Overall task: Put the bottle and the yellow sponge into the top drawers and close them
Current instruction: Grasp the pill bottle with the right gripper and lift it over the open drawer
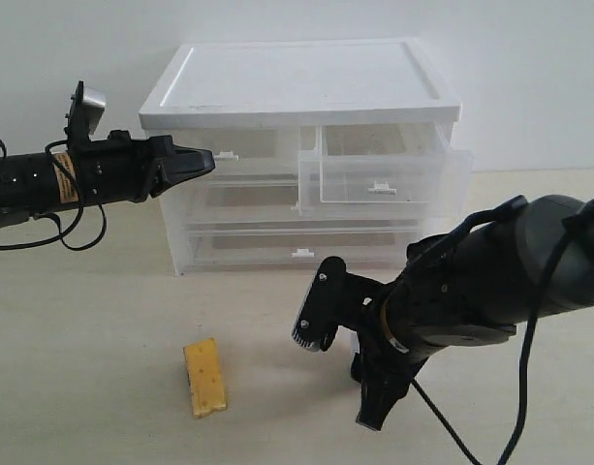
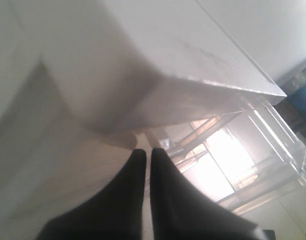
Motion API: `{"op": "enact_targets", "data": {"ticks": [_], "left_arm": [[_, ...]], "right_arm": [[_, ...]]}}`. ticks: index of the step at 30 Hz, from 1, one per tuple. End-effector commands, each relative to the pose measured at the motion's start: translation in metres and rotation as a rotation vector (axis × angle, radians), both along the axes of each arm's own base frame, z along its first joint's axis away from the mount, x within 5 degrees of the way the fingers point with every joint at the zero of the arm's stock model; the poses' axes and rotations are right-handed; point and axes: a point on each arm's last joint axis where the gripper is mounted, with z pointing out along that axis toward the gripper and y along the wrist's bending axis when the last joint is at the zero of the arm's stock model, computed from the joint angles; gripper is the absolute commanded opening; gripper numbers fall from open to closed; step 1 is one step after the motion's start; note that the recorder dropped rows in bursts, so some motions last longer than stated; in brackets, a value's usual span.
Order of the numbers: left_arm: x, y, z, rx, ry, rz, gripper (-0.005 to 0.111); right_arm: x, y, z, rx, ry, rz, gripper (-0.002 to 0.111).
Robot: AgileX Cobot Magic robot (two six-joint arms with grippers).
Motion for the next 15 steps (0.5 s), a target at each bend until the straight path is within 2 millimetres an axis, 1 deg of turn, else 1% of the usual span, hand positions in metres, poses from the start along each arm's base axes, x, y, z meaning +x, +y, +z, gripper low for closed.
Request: {"op": "enact_targets", "data": {"ticks": [1,2,5,6,8,10,12,14,15], "left_arm": [[0.012,0.008,-0.001,0.0,0.031,0.137,0.004],[0.012,0.008,-0.001,0.0,0.031,0.137,0.004],[0.012,0.008,-0.001,0.0,0.031,0.137,0.004],[0.012,0.008,-0.001,0.0,0.031,0.137,0.004],[0.012,0.008,-0.001,0.0,0.031,0.137,0.004],[0.012,0.008,-0.001,0.002,0.028,0.136,0.004],[0.012,0.008,-0.001,0.002,0.028,0.136,0.004],[0.012,0.008,-0.001,0.002,0.028,0.136,0.004],[0.012,0.008,-0.001,0.002,0.028,0.136,0.004]], "right_arm": [[0.0,-0.004,-0.006,-0.048,0.015,-0.012,0.016],[0.0,-0.004,-0.006,-0.048,0.015,-0.012,0.0],[-0.001,-0.003,0.002,-0.017,0.005,-0.028,0.0],[-0.001,-0.003,0.008,-0.003,-0.005,-0.034,0.0],[-0.006,0.001,0.029,0.04,-0.046,-0.024,0.0],[-0.021,0.014,0.056,0.083,-0.106,0.048,0.0],[-0.036,0.025,0.076,0.112,-0.152,0.125,0.0],[-0.049,0.032,0.094,0.149,-0.195,0.183,0.0],[-0.055,0.035,0.106,0.183,-0.224,0.213,0.0]]}}
